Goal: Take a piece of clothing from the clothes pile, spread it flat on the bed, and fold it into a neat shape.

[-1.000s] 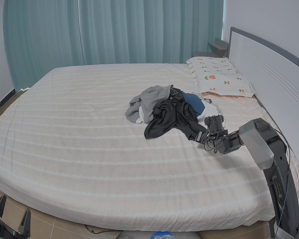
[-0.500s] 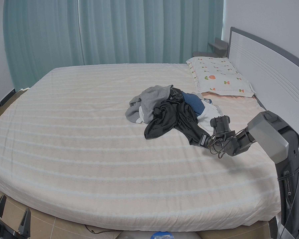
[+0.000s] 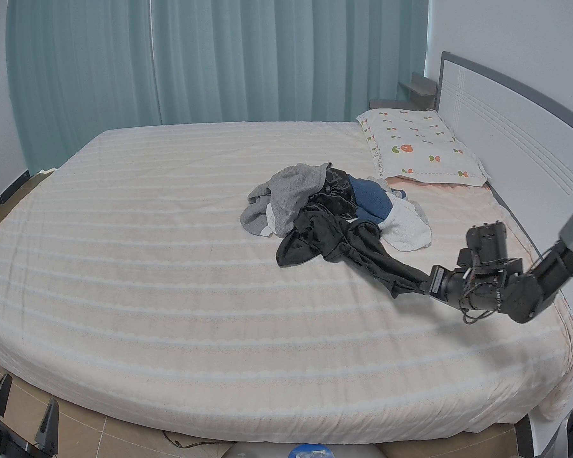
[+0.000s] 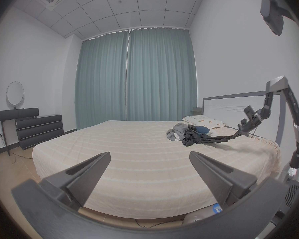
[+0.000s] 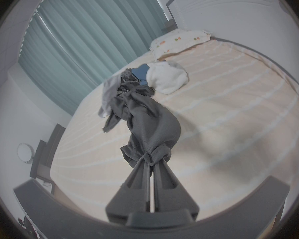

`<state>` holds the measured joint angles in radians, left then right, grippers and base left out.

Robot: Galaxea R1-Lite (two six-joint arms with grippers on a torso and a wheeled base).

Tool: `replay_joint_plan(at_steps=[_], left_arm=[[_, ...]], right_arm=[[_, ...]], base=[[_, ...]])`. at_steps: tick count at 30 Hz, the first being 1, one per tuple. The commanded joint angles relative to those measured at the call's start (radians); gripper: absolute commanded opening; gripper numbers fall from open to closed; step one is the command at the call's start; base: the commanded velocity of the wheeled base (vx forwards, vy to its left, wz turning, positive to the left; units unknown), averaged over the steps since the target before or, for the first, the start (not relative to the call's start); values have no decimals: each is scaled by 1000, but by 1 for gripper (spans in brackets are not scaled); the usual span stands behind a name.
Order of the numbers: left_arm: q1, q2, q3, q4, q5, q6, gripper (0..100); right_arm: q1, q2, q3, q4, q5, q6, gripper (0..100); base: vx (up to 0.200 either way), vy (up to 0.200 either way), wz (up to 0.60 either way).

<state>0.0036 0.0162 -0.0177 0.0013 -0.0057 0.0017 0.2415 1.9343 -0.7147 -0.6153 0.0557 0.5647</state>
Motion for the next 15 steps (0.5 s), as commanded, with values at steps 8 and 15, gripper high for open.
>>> replay_joint_plan(at_steps=[8,15], left_arm=[[1,-16,16,0,-2,1,100],[-1,-16,16,-3,-11,1,100]], right_arm=[[18,-532,308,14,44,-62,0],[19,-555,308,11,41,-85,0]], base=[[0,0,0],[0,0,0]])
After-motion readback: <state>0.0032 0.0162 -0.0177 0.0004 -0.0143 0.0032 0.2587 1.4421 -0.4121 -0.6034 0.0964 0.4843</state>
